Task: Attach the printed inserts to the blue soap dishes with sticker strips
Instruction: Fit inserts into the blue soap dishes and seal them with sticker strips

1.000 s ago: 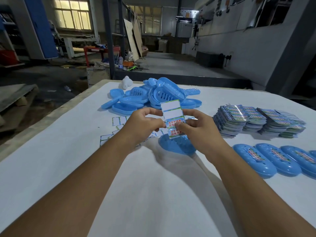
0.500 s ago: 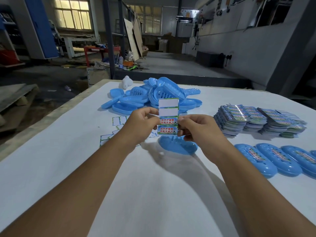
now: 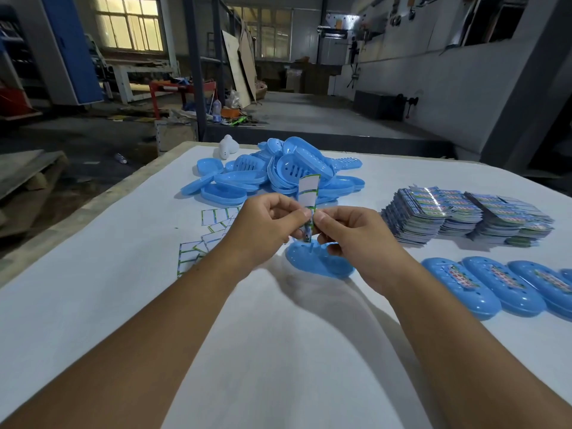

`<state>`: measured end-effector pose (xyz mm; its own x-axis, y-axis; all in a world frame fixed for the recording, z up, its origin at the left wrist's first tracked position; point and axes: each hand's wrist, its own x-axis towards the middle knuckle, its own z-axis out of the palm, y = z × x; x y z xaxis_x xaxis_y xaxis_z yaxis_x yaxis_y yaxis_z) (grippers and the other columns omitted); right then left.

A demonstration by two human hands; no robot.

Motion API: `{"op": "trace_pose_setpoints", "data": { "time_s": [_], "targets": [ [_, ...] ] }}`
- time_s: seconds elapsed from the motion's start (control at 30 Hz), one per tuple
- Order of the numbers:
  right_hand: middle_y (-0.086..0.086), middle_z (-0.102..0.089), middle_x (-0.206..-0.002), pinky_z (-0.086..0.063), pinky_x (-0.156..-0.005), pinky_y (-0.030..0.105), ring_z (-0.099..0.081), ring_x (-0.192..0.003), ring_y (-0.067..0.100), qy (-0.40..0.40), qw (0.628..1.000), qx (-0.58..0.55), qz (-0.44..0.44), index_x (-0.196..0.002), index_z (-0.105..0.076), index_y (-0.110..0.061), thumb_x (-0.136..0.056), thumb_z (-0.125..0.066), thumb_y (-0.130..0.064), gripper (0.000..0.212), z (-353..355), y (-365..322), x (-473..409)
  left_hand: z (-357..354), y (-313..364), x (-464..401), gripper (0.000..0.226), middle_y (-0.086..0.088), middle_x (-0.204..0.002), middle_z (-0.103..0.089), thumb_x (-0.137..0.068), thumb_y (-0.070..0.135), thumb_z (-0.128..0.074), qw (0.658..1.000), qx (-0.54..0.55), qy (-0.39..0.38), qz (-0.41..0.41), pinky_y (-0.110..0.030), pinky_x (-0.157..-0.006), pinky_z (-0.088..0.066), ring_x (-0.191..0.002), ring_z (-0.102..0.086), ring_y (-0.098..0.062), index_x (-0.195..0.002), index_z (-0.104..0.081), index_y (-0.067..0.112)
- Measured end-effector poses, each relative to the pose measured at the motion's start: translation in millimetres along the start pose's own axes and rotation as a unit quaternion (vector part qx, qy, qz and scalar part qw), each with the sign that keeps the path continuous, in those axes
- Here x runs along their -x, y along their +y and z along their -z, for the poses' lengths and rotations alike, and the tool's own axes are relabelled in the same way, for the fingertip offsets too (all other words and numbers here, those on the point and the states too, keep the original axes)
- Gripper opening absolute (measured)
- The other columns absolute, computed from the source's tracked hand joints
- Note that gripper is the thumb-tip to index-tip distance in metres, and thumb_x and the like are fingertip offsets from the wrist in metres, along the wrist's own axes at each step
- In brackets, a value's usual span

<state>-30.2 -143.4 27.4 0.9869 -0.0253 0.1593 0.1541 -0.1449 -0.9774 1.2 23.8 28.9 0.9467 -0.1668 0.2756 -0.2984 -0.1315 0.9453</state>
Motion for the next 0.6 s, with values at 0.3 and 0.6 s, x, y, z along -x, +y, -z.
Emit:
{"op": "trace_pose_setpoints", "data": {
  "time_s": [0.3,0.6],
  "targets": [
    [0.001,-0.076,-0.074,-0.048,-0.058,0.017,-0.060,-0.064,0.002,0.009,0.999,0.026,0.016,-0.085,-0.079,-0.020,-0.098,-0.067,-0.022,0.018,0.1,1.9,0.2,-1.3,-1.9,2.3,0.013,0.000,-0.076,-0.077,-0.080,0.013,-0.083,1.000,0.015,-0.018,-0.014,-0.015,-0.063,-0.053,-0.071,-0.075,-0.013,-0.088,-0.074,0.014],
    [-0.002,-0.076,-0.077,-0.056,-0.072,0.031,-0.066,-0.068,0.009,0.033,0.976,0.191,0.099,-0.087,-0.078,-0.017,-0.098,-0.065,-0.018,0.017,-3.9,4.4,0.0,-0.1,-9.7,-0.5,0.013,0.000,-0.073,-0.077,-0.075,0.029,-0.075,1.000,-0.023,-0.004,-0.003,-0.024,-0.065,-0.058,-0.073,-0.076,-0.015,-0.083,-0.075,0.018]
  ]
}}
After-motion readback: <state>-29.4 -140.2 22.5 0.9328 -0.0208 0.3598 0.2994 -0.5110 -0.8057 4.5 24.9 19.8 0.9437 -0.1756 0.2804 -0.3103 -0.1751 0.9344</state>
